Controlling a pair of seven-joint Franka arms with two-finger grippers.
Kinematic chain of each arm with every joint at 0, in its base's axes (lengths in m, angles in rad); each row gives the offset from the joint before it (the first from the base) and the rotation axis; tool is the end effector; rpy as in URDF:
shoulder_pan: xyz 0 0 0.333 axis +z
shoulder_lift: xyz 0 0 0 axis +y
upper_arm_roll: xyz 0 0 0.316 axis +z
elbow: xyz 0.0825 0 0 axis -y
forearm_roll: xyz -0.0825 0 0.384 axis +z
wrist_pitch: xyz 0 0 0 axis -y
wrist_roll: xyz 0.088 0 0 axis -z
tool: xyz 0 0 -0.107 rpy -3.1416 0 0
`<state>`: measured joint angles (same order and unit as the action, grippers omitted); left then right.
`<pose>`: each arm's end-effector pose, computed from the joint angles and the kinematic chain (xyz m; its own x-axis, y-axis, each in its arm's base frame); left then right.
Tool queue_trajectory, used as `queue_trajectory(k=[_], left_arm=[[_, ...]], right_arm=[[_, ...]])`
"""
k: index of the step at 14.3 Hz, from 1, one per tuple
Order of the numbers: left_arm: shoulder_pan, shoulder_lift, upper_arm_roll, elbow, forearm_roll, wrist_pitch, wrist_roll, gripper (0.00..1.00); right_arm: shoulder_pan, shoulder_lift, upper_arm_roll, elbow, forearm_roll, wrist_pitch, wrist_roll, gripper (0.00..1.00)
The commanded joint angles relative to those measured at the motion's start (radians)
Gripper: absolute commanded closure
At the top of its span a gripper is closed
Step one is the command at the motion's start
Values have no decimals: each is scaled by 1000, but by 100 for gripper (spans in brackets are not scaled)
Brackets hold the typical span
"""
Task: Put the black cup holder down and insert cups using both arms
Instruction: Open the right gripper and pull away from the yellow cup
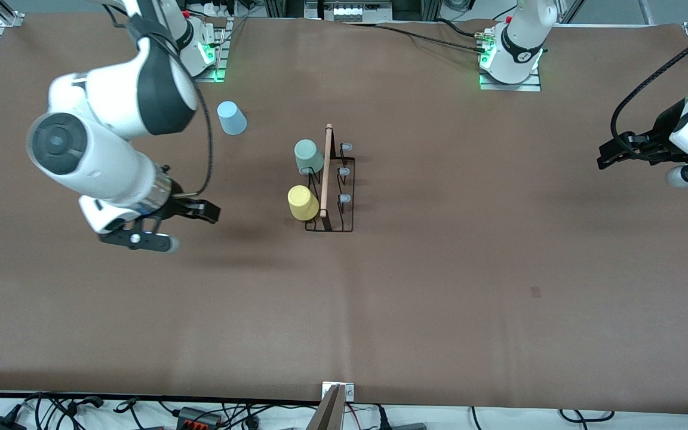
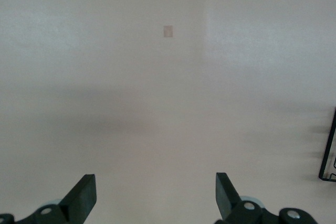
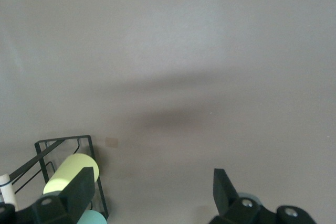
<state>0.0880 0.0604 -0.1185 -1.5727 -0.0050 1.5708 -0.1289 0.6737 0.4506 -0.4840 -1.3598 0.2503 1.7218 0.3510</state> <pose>0.5707 -0.0160 0.5898 0.9932 0.0981 -0.0629 0.0985 -0.9951 0.0041 0.6463 0.2083 0.4824 0.9851 -0.1646 -0.0506 -0.1660 -0.9858 -0.0258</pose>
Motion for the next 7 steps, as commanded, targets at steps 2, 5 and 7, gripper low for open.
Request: queue_trajectory(k=[2,5,7], left_arm=[[9,4,-7,23,-3,-20,25,0],[9,4,-6,23,-4,-20,26,0],[9,6,-6,23,-4,-20,26,0]], right_arm=[[-89,-27,4,21,27,-18,-18,0],[-323,-87,189,18,-38,-25,-64,0],[-486,-131,325,10,-118,-25,-147,0]])
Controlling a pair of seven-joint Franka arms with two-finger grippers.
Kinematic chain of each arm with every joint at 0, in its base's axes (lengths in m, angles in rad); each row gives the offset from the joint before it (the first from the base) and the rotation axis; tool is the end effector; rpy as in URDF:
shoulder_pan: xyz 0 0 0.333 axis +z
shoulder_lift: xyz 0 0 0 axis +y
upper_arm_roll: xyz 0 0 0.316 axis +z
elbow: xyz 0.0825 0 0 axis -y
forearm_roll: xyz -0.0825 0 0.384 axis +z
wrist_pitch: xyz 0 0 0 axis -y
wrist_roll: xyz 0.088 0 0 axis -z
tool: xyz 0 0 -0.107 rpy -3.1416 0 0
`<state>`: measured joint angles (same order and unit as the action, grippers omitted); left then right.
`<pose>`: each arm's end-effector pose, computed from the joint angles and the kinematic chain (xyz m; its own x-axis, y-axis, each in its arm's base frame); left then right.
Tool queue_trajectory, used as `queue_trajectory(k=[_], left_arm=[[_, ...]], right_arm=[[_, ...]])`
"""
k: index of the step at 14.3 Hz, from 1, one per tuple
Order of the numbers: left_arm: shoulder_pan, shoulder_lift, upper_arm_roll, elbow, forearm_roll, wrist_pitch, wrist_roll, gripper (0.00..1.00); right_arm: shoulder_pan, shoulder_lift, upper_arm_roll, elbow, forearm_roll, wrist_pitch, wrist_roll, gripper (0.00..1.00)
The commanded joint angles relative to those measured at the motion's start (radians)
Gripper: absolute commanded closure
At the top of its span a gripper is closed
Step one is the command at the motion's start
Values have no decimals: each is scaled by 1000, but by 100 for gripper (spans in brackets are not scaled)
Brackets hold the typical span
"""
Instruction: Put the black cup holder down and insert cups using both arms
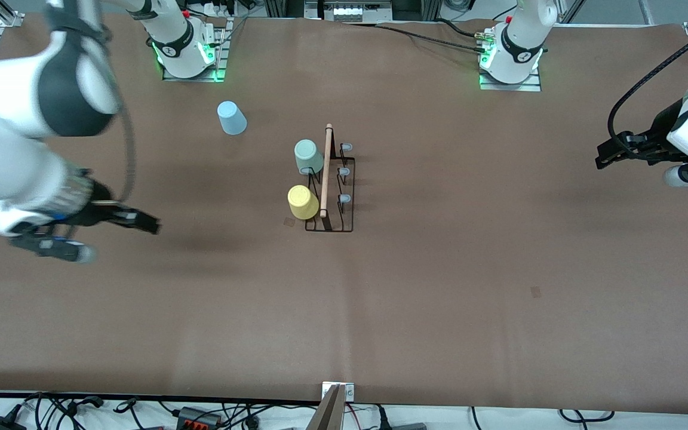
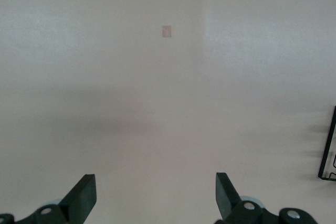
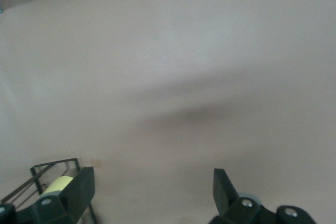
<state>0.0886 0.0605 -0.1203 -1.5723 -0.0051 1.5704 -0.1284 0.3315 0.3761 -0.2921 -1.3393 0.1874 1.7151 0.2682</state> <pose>0.5706 -0.0167 0.5899 0.9934 0.0964 -0.0630 0.0968 -0.9953 0.0043 0.6667 0.0771 0.5243 0.9727 -0.2318 -0.0071 -0.2316 -0.9694 -0.0808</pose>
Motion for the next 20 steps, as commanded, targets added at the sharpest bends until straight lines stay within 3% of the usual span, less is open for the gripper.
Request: queue_trajectory(k=[1,4,10,16,20], left_arm=[[8,4,-4,21,-4,-20,27,0],[8,5,1,21,-4,-21,32,0],[8,5,1,21,-4,-21,32,0],[8,5,5,21,-19,-21,33,0],[8,5,7,21,-19,-21,33,0]], right_arm=[[-196,-77,161,-21,-77,-28,-107,0],[-339,-105,261,-34,-140,-37,-196,0],[-356,-150,257,-55,-189,-55,-289,0],[-356,-365,257,-386,-189,73,-291,0],[-354,-428,257,-460,-181,78,-288,0]])
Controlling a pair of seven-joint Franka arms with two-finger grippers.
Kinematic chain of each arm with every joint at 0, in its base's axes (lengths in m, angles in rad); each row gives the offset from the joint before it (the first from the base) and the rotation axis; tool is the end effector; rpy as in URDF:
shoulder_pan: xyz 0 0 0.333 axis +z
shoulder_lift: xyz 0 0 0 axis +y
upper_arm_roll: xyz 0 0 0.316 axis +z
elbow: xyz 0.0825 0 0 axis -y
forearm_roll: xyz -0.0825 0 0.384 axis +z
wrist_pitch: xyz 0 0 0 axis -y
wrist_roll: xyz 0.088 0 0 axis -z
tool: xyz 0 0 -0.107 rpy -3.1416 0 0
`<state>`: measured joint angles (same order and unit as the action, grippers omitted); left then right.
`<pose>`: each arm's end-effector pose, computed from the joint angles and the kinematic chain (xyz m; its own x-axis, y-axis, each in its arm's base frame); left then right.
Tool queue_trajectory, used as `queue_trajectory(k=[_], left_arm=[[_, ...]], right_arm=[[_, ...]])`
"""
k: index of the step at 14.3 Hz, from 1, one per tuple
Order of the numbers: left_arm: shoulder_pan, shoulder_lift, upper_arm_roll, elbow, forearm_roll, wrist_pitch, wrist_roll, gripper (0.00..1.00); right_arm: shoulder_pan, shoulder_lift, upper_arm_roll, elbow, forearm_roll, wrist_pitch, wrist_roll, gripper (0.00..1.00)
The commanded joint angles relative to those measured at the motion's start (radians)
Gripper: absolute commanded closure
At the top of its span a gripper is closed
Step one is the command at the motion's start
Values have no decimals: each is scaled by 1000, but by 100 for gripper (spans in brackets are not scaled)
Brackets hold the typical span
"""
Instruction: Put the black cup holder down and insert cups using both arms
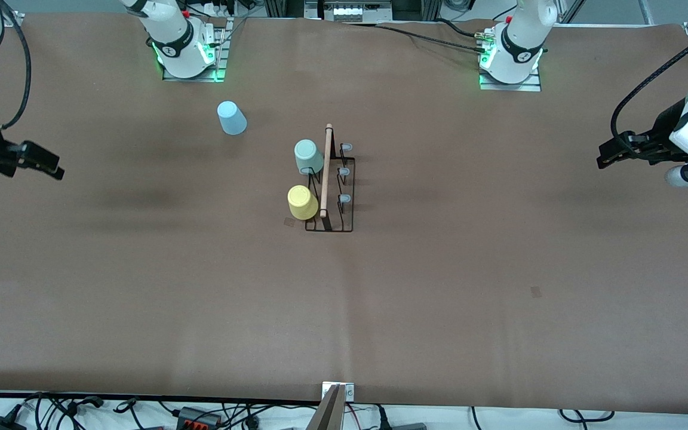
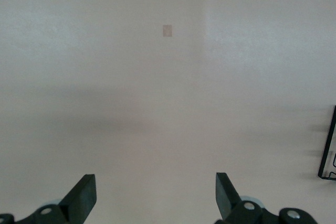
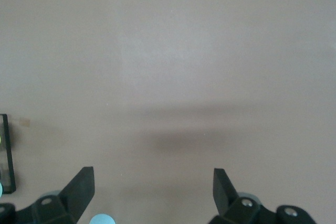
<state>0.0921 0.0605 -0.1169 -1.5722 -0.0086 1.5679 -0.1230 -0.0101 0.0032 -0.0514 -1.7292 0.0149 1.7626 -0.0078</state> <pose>0.5705 -0.0131 0.5898 0.9930 0.0978 -0.0658 0.0985 -0.9951 0.0076 0.5660 -0.0335 0.5641 0.9979 -0.0565 0.0303 -0.0561 -0.9983 -0.0143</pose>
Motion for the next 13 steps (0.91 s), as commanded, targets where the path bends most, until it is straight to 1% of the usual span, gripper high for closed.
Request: queue_trajectory(k=[1,4,13], left_arm=[[5,5,3,21,-16,-19,28,0],[5,5,3,21,-16,-19,29,0],[11,7,3,21,-16,-17,29,0]], right_arm=[[-13,-52,16,-66,-10,32,-14,0],[-11,-45,18,-43,-10,18,-17,0],[-10,-54,19,-41,-16,-35,-15,0]])
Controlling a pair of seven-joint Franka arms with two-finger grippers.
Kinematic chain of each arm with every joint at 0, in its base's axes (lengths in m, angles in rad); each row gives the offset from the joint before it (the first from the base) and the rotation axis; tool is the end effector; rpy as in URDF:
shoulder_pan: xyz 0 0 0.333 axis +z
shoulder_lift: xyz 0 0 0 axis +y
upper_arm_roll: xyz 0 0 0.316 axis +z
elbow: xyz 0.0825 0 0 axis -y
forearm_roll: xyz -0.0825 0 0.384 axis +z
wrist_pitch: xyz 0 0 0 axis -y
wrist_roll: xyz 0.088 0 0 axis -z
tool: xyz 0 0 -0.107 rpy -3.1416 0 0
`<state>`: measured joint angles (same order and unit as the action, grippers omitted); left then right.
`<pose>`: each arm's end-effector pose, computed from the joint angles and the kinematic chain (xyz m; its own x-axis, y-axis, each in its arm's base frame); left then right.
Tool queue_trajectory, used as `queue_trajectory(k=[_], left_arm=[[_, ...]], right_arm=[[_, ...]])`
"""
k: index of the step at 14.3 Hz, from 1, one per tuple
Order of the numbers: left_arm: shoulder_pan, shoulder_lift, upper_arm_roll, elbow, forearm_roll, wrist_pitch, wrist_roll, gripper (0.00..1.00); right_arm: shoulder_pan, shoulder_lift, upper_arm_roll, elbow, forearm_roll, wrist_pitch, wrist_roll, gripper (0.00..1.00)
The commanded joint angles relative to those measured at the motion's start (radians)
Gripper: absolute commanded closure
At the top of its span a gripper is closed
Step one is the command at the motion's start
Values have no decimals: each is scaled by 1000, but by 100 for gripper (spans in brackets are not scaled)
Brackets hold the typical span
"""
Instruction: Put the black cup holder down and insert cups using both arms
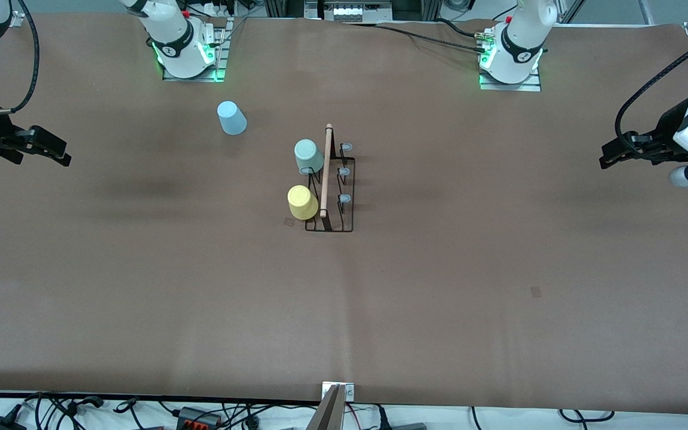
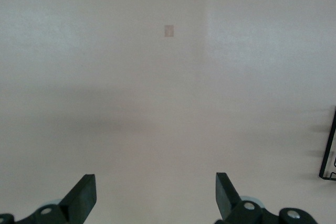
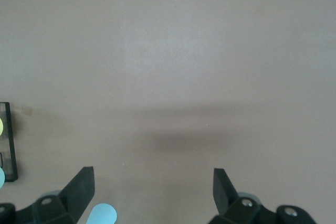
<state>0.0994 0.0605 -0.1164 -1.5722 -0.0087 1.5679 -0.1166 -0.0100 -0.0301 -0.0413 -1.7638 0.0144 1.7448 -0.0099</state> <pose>0.5705 -0.0087 0.5898 0.9929 0.0992 -0.0657 0.0999 -0.9950 0.0081 0.5538 -0.0274 0.5644 0.9990 -0.0439 0.0112 -0.0437 -0.9989 -0.0153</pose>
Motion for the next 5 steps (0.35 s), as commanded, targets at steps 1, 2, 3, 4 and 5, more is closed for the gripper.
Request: queue_trajectory(k=[1,2,3,4,5], left_arm=[[3,5,3,21,-16,-17,23,0],[3,5,3,21,-16,-17,23,0],[3,7,3,21,-16,-17,23,0],[3,5,3,21,-16,-17,23,0],[2,5,3,21,-16,-17,23,0]], right_arm=[[-10,-20,9,-6,-16,-18,-15,0],[-10,-22,9,-6,-16,-18,-15,0],[-10,-20,11,-6,-16,-15,-15,0],[-8,-22,11,-6,-16,-14,-15,0],[-10,-22,11,-6,-16,-14,-15,0]])
